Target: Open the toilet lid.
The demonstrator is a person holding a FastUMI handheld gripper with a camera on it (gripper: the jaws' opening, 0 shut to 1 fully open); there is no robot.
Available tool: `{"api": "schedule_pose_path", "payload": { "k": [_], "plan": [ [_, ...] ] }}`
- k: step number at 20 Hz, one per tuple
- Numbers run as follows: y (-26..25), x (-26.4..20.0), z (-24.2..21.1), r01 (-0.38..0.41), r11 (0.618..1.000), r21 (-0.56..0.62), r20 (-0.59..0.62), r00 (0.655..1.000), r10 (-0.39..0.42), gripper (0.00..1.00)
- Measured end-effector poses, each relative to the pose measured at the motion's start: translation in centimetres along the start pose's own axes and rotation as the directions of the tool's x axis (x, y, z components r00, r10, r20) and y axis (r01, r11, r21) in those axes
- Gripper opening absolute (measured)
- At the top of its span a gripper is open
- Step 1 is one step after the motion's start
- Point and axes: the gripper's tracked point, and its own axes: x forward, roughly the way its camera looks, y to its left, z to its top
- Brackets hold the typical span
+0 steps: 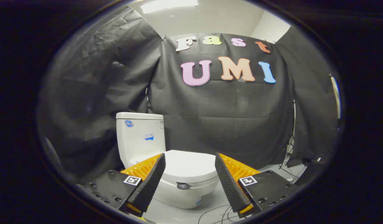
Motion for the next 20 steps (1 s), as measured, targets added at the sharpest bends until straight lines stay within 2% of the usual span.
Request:
{"api": "schedule_pose_path", "payload": {
  "k": [20],
  "plan": [
    [-1.1,0.0,-1.2,0.035,0.999,0.035,-0.028,0.999,-0.034,0.98]
  ]
}}
